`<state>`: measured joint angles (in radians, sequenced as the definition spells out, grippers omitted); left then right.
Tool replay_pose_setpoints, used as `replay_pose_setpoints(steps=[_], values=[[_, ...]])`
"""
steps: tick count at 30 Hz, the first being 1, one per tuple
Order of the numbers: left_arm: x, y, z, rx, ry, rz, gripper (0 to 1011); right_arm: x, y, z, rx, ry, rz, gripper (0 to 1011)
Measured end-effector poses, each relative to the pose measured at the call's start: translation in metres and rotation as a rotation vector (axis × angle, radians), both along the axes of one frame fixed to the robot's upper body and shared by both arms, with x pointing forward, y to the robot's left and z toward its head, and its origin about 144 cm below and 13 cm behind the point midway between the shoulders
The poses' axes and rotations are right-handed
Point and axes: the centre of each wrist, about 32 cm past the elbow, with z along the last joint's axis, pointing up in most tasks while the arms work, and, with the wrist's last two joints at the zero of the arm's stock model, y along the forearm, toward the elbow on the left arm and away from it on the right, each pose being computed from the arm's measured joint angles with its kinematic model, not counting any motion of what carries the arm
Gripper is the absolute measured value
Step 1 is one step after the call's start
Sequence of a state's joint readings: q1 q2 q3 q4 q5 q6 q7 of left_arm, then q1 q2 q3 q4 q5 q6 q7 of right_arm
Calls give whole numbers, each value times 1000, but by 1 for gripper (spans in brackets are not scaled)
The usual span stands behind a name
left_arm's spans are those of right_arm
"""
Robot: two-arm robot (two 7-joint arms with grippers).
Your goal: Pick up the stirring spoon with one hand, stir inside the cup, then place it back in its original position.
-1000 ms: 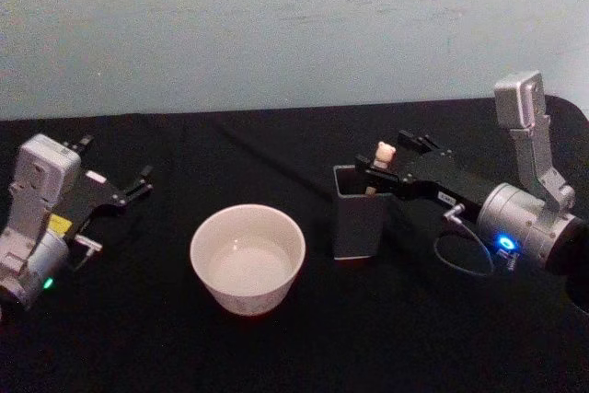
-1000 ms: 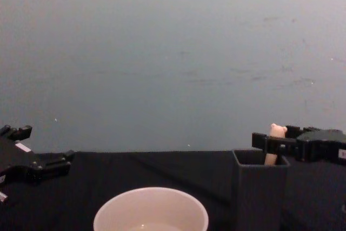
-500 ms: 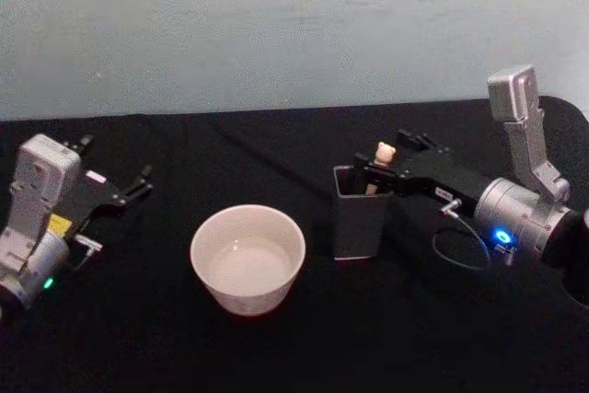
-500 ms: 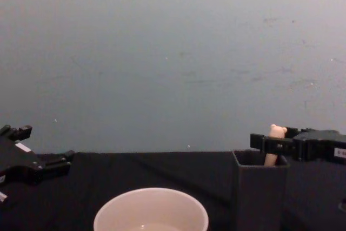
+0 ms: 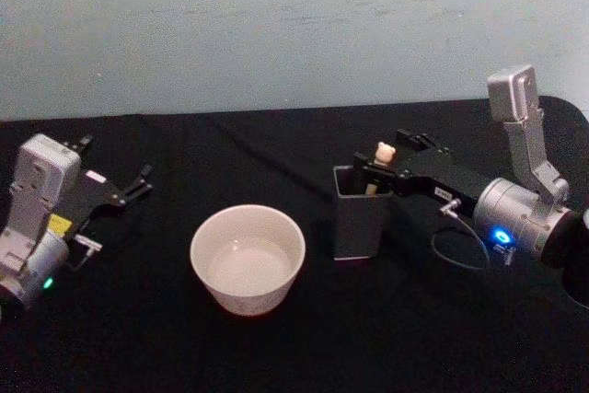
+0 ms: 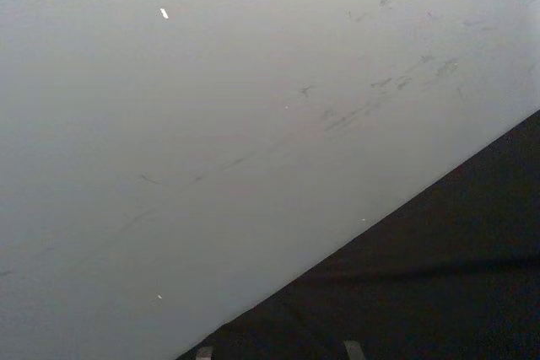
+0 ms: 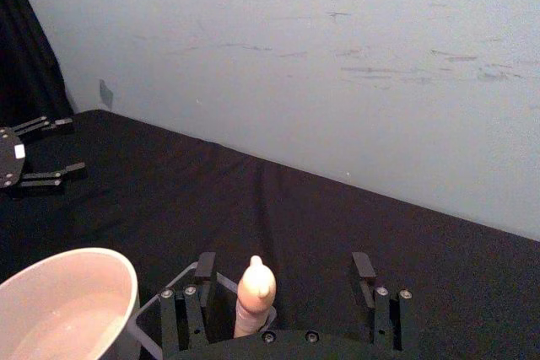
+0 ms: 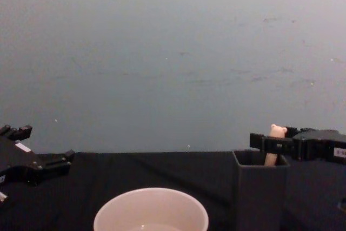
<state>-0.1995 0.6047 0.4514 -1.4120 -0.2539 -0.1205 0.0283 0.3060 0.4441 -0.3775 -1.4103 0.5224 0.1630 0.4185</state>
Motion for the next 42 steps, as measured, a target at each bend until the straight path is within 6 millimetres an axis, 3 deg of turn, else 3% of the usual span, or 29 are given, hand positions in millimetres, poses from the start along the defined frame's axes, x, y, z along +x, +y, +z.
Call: replay_pose_setpoints(steps=[16,26,38,42], values=[[0,0,0,0,0,0,1001,0,0,0,1,-2,-1,993],[0,0,0,0,0,0,1001,0,0,0,1,-3,-1,759],[0,0,0,0,0,0,1001,0,0,0,1,-2,-1,346],[0,0,0,0,0,0,1001,0,0,0,2,-2,-1,253]])
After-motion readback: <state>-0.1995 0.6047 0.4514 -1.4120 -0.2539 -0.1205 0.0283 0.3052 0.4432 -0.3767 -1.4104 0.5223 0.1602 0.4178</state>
